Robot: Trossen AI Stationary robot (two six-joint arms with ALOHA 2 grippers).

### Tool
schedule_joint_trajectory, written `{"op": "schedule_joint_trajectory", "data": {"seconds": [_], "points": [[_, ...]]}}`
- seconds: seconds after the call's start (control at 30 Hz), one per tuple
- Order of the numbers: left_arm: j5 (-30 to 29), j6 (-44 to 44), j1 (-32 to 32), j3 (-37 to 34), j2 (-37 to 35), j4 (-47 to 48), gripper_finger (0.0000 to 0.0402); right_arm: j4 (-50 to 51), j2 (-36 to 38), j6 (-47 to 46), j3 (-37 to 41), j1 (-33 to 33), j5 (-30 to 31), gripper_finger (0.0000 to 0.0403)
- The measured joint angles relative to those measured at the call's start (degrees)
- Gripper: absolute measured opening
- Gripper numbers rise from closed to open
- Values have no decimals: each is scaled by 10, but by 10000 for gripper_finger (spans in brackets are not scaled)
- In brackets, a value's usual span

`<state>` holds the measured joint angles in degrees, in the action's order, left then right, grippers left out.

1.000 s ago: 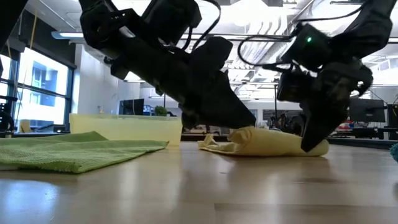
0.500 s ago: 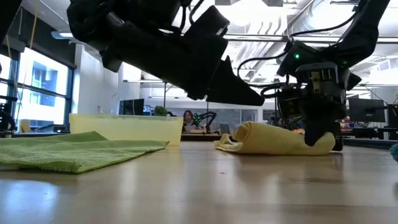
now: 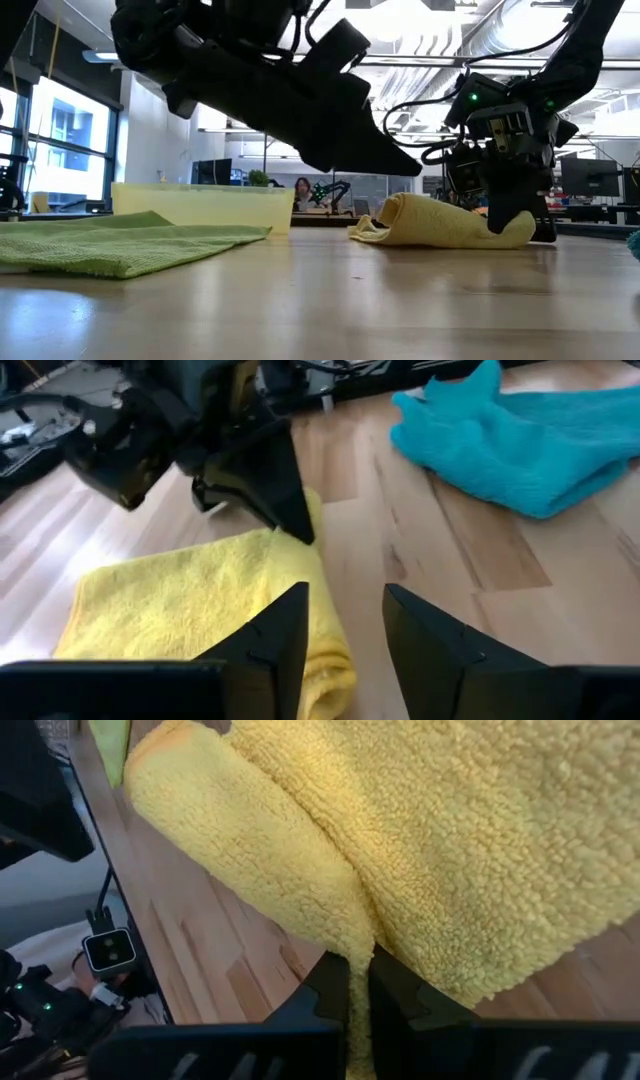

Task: Roll microfiber towels into tight, uniform cylinder then place into a basket
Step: Roll the yellow microfiber towel

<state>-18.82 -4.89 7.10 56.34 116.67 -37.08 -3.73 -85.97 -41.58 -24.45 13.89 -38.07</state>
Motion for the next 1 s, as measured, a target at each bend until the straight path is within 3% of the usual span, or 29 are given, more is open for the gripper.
{"op": "schedule_joint_trajectory", "data": {"seconds": [0.3, 0.5, 0.7, 1.0], "points": [[62, 48, -17, 10, 25, 4, 187, 0, 0, 0, -1, 0, 1, 0], [-11, 15, -14, 45, 67, 8, 196, 2, 1, 2, -1, 0, 3, 2], [-24, 61, -14, 56, 74, 60, 168, 9, 1, 11, -1, 0, 4, 3], [-37, 133, -20, 55, 72, 101, 72, 2, 1, 16, -1, 0, 4, 4]]}}
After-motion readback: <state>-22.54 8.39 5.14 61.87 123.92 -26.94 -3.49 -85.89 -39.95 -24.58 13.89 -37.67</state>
